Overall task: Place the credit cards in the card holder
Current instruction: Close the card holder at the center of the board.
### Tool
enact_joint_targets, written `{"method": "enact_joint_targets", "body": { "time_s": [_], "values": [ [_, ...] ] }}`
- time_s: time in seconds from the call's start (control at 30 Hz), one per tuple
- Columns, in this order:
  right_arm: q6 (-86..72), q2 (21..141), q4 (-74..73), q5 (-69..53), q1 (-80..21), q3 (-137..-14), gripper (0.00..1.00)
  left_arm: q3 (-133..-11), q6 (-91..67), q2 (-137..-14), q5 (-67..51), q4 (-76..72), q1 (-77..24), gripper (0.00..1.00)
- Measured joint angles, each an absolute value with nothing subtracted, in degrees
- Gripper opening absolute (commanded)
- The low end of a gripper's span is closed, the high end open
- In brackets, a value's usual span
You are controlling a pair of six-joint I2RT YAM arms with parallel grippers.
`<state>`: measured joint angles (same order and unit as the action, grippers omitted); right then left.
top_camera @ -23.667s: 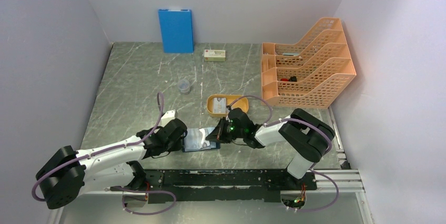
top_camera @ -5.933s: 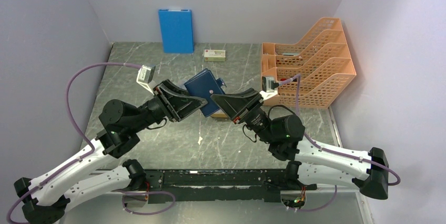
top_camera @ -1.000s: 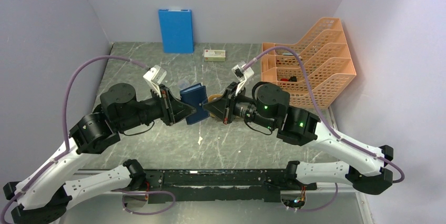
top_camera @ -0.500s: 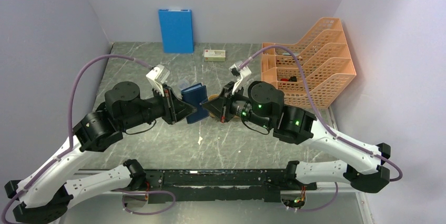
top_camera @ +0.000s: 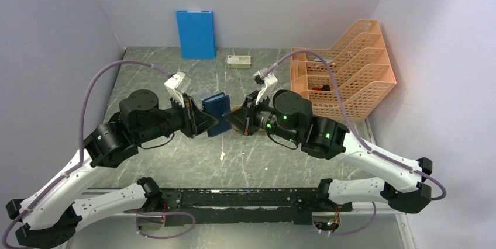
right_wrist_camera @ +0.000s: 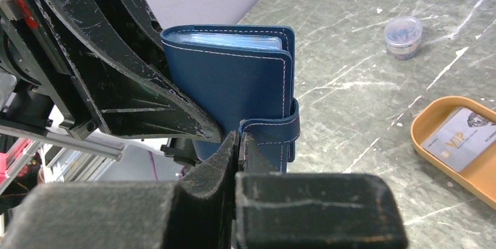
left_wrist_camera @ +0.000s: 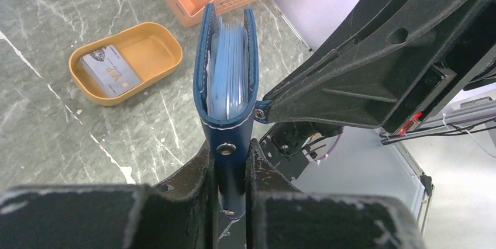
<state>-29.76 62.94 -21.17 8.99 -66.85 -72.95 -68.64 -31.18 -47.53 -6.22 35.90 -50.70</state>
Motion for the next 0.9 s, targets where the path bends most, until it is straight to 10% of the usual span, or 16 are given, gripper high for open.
{"method": "enact_joint_targets", "body": {
  "time_s": [0.9],
  "values": [
    [-29.78,63.53,-21.26,11.00,-66.85,-72.97,0.00,-68.95,-30.22,-47.66,-4.71,37.63,-50.72,0.05]
  ]
}}
